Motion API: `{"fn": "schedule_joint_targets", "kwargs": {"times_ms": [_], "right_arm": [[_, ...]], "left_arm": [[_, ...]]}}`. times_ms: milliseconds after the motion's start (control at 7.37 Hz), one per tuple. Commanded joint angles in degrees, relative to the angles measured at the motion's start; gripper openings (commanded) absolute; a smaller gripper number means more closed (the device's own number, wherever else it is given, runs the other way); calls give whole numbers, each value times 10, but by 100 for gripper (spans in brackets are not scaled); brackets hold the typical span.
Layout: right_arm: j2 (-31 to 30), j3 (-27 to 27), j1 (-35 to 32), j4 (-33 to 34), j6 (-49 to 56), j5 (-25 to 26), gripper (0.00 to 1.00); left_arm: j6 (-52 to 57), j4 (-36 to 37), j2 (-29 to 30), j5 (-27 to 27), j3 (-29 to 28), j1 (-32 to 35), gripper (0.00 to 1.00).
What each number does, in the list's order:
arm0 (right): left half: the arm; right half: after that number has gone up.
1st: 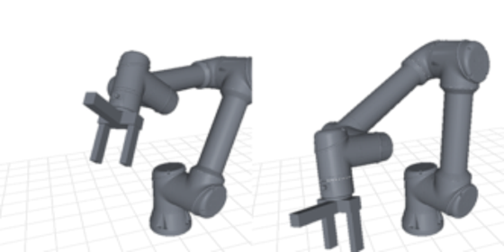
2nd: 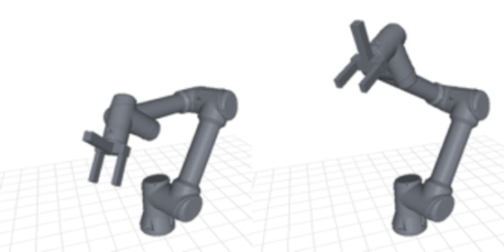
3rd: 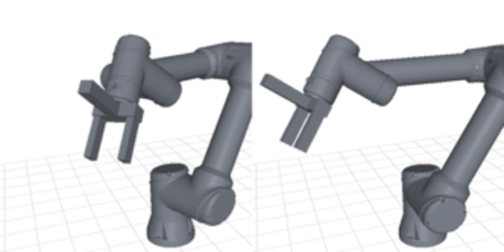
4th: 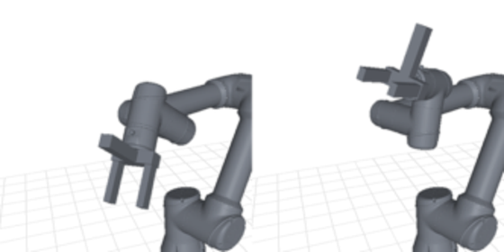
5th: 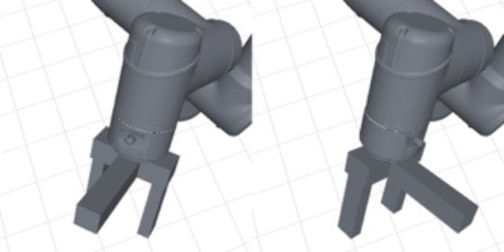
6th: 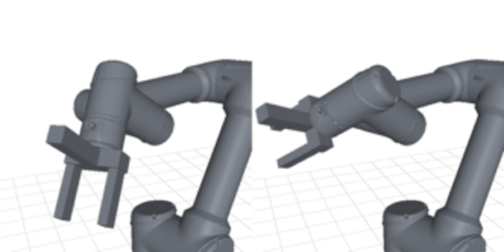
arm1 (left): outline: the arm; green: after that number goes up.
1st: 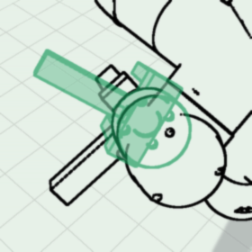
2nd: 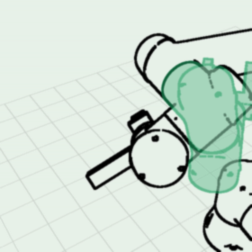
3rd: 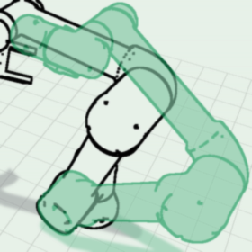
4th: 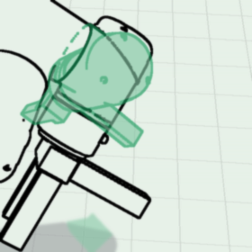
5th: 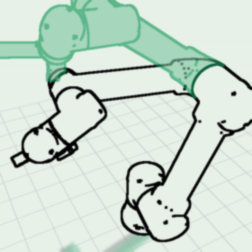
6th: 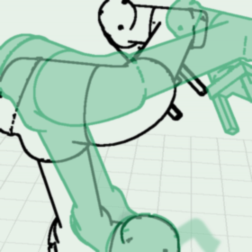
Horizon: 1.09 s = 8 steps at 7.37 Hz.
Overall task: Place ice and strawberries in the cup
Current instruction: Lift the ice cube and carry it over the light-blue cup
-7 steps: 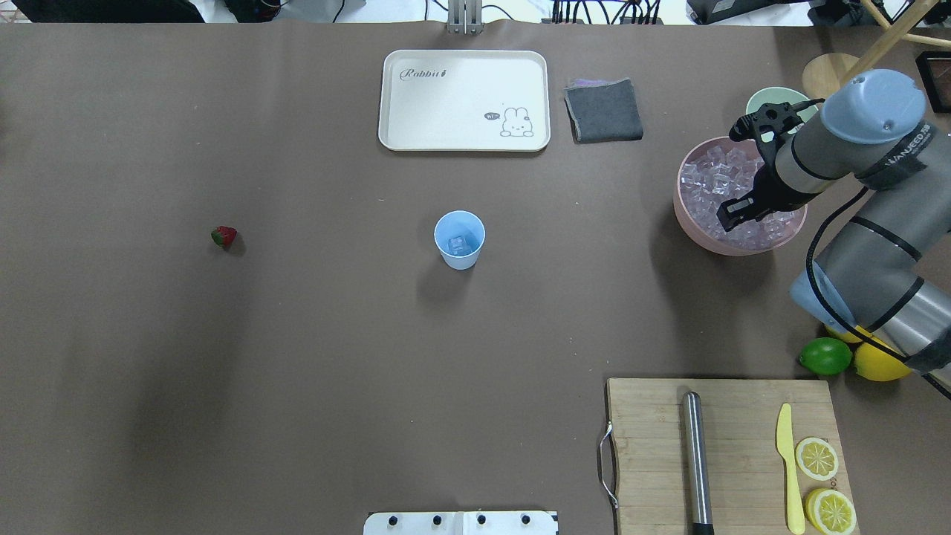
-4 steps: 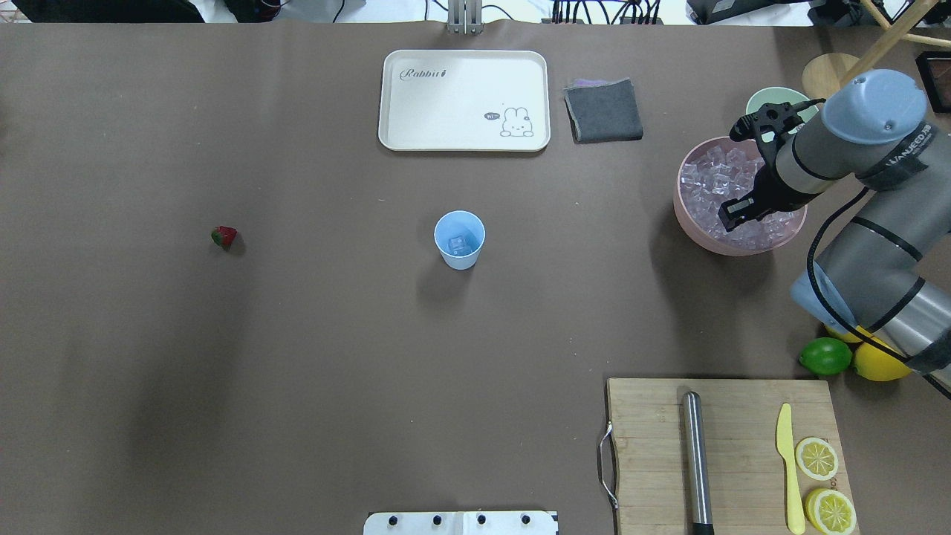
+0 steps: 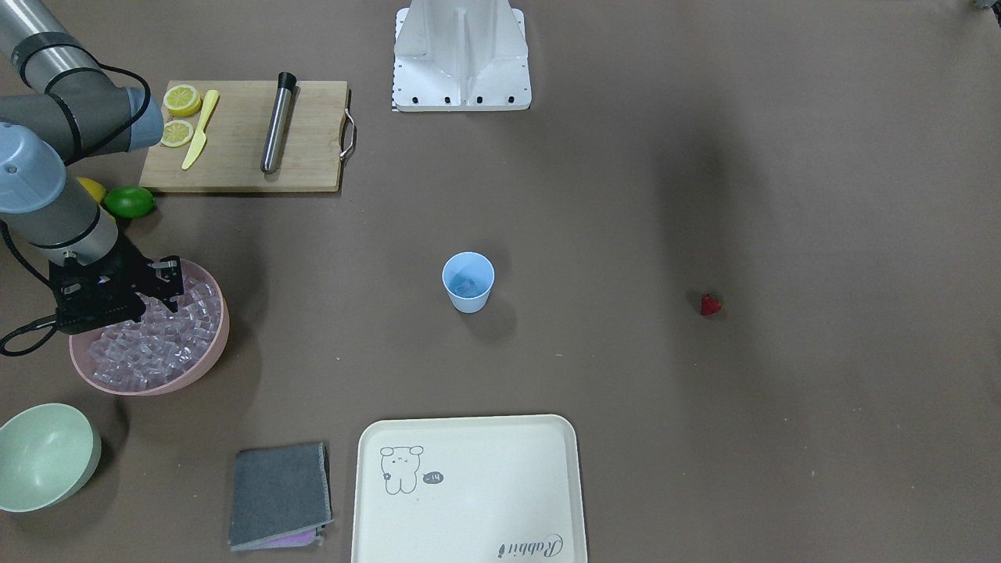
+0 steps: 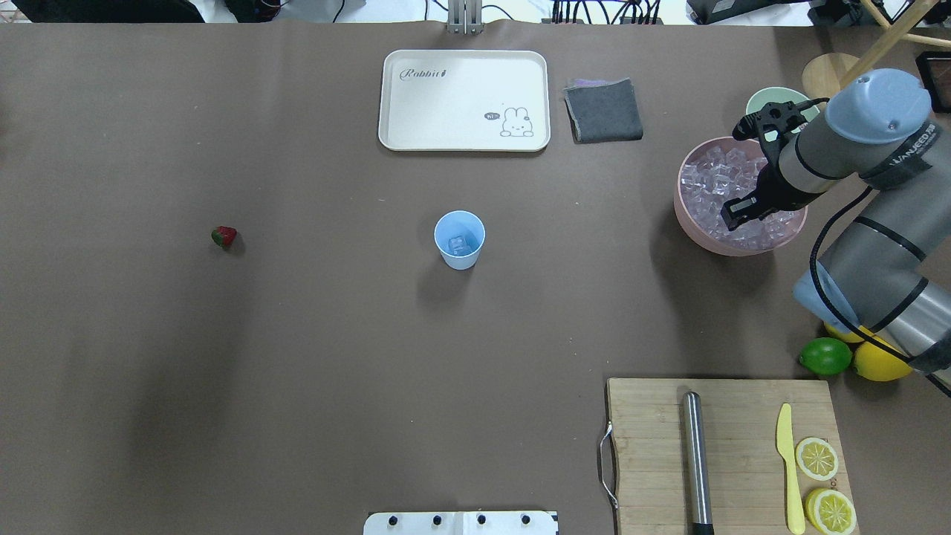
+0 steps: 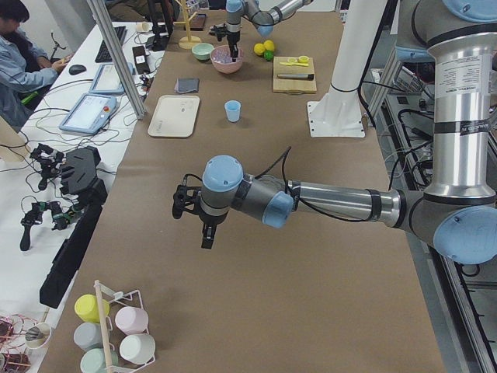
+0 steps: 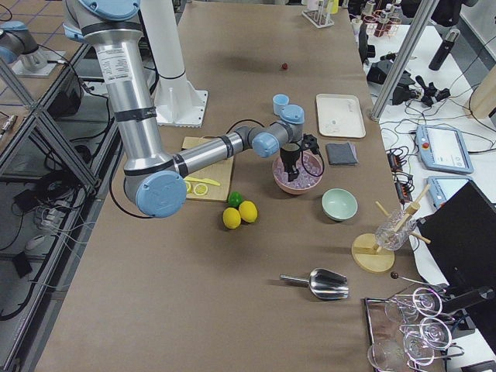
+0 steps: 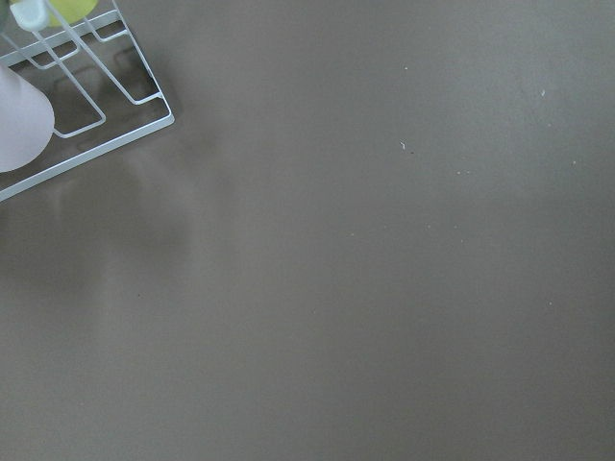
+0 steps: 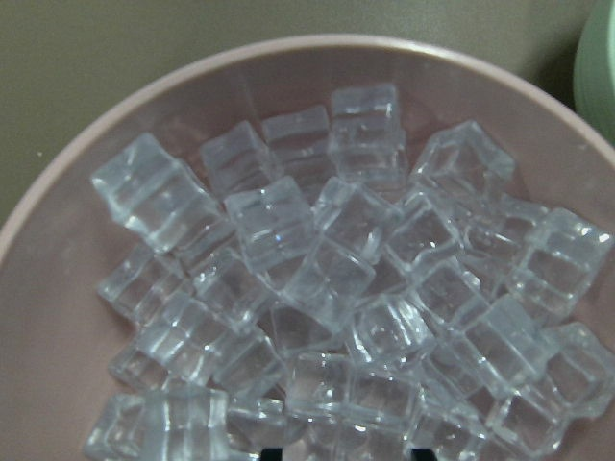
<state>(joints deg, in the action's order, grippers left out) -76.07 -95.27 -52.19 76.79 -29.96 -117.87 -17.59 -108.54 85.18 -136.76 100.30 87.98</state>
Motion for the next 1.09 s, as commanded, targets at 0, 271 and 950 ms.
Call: {"fn": "schedule_joint_targets", "kwargs": {"times_ms": [0, 271, 950], "right_arm": [[2, -17, -13, 7, 1, -7, 5], [26, -22, -36, 42, 3, -23, 0], [190, -42, -33, 223, -40, -27, 0]], "left_arm": [[-1, 0, 0, 0, 0, 0, 98], [-1, 0, 0, 0, 1, 0, 98], [-3, 0, 0, -1, 1, 0, 98]]}}
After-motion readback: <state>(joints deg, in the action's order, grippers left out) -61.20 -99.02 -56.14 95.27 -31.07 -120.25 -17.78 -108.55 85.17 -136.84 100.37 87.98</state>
